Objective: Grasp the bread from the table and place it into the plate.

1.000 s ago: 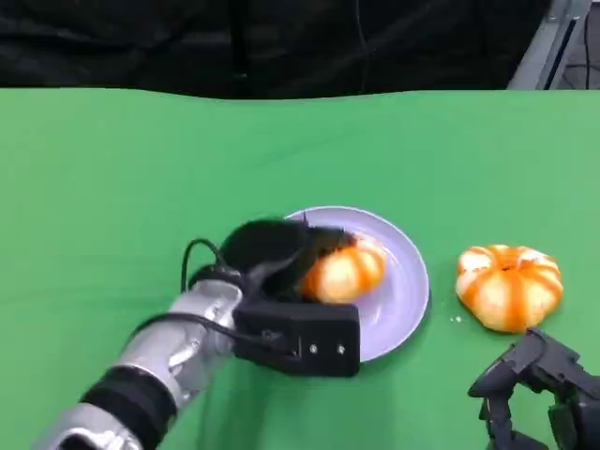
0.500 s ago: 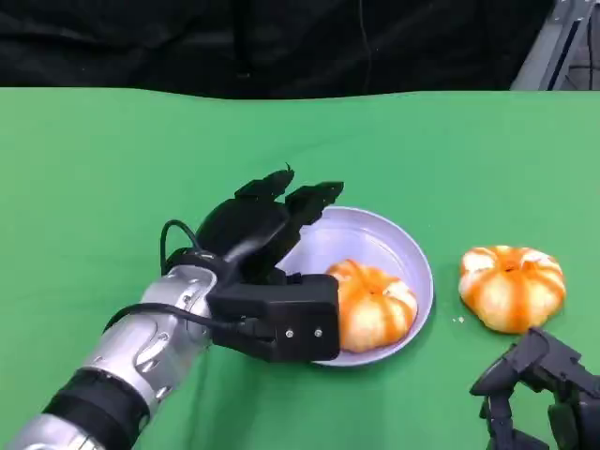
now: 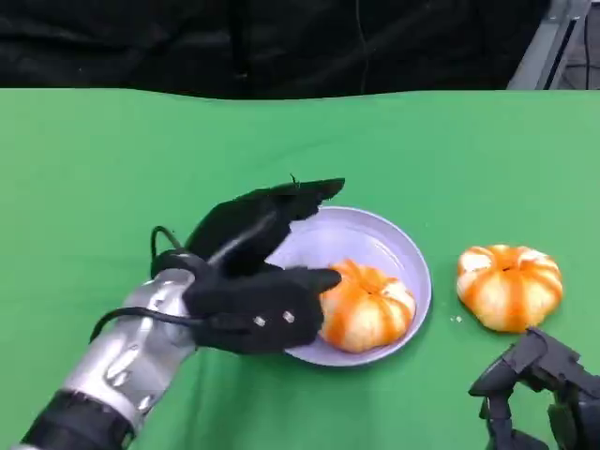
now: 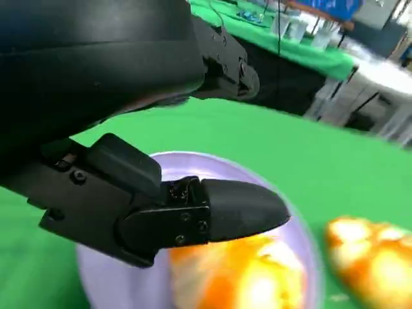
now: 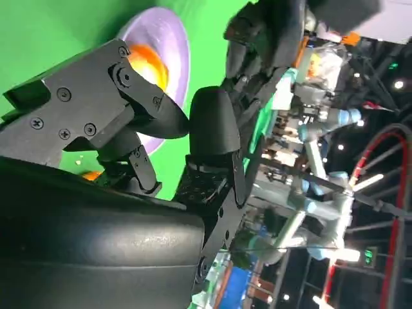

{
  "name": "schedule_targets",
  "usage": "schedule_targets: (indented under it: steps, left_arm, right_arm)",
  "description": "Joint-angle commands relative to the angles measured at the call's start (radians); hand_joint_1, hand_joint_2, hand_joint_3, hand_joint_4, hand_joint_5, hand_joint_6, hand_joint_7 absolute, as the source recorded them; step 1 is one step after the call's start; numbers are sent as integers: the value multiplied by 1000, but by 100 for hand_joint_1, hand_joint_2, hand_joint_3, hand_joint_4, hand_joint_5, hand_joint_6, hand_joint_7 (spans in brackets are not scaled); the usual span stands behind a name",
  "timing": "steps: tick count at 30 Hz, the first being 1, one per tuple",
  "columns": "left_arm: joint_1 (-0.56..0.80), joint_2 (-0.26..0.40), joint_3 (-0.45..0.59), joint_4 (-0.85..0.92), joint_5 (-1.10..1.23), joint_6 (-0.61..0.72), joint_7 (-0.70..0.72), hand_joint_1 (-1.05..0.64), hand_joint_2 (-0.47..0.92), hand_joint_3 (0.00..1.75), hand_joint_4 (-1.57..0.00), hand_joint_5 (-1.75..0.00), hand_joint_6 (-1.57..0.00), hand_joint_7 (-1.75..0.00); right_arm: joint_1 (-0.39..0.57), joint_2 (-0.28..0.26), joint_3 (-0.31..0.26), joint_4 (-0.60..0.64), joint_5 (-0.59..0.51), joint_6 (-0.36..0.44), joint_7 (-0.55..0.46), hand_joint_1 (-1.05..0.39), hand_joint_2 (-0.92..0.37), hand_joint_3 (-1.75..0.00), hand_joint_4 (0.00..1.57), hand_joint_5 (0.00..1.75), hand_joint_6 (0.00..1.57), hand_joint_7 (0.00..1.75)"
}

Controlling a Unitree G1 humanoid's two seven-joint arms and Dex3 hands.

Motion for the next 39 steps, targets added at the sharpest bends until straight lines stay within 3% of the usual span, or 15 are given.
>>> schedule_targets:
  steps: [1, 2, 5, 7, 10, 12, 14, 15, 16, 17, 18, 20, 23, 32, 39]
  left_arm:
    - [24, 9, 30, -40, -34, 11, -40, -68, 92, 27, -51, -11, -50, -6]
    - [25, 9, 32, -42, -34, 13, -43, -68, 92, 27, -51, -11, -50, -5]
    - [141, 5, 146, -169, -311, 39, -203, -18, 92, 22, -81, -25, -76, -15]
    - [186, 3, 184, -216, -412, 60, -267, -7, 92, 23, -89, -30, -84, -17]
    - [268, -1, 238, -305, -558, 120, -345, 0, 84, 50, -84, -73, -100, -13]
    - [317, -1, 264, -373, -623, 177, -369, -1, 70, 91, -83, -103, -112, -19]
    - [365, 1, 292, -437, -704, 238, -400, -1, 67, 101, -83, -110, -115, -21]
    - [401, 7, 313, -482, -758, 277, -419, 1, 61, 119, -81, -131, -118, -38]
    - [427, 12, 328, -516, -795, 308, -432, 2, 55, 134, -80, -150, -101, -93]
    - [443, 15, 338, -539, -816, 330, -439, 3, 53, 139, -80, -156, -92, -117]
    - [447, 17, 341, -550, -821, 343, -441, 3, 51, 142, -80, -160, -86, -132]
    - [493, 19, 368, -602, -873, 391, -443, 3, 51, 144, -80, -162, -83, -140]
    - [562, 23, 408, -678, -949, 463, -441, 9, 52, 155, -95, -173, -81, -171]
    - [768, 50, 500, -859, -1092, 584, -439, 10, 56, 165, -102, -175, -84, -175]
    - [860, 27, 540, -853, -1165, 584, -468, 6, 55, 174, -105, -175, -87, -175]
  right_arm:
    - [-11, -16, -4, 22, 21, -31, 4, -7, -51, -123, 84, 175, 73, 151]
    - [-12, -16, -5, 24, 21, -34, 5, -7, -51, -123, 84, 175, 73, 151]
    - [11, -1, -1, -14, 20, 17, 2, -9, -53, -122, 84, 175, 74, 152]
    - [9, -3, -2, -11, 18, 15, 2, -9, -53, -121, 84, 175, 74, 151]
    - [9, -8, -2, -14, 19, 18, 5, -11, -53, -121, 84, 175, 74, 152]
    - [21, -7, 1, -33, 24, 41, 10, -11, -53, -121, 84, 175, 74, 152]
    - [12, -11, -1, -20, 26, 26, 10, -11, -53, -121, 84, 175, 74, 152]
    - [3, -14, -3, -5, 27, 10, 10, -11, -53, -122, 84, 175, 74, 152]
    - [-4, -16, -4, 6, 28, -1, 10, -11, -52, -122, 84, 175, 74, 152]
    - [-8, -17, -5, 13, 28, -9, 11, -11, -52, -123, 84, 175, 74, 152]
    - [-9, -17, -5, 15, 29, -11, 11, -11, -52, -123, 84, 175, 74, 152]
    - [-6, -17, -7, 8, 26, 0, 11, -11, -51, -123, 84, 175, 74, 152]
    - [2, -16, -10, -9, 21, 23, 10, -11, -52, -122, 84, 175, 74, 152]
    - [-7, -22, -14, 3, 36, 16, 21, -11, -52, -121, 84, 175, 74, 151]
    - [-14, -24, -23, 13, 29, 13, 17, -12, -51, -122, 84, 175, 75, 151]
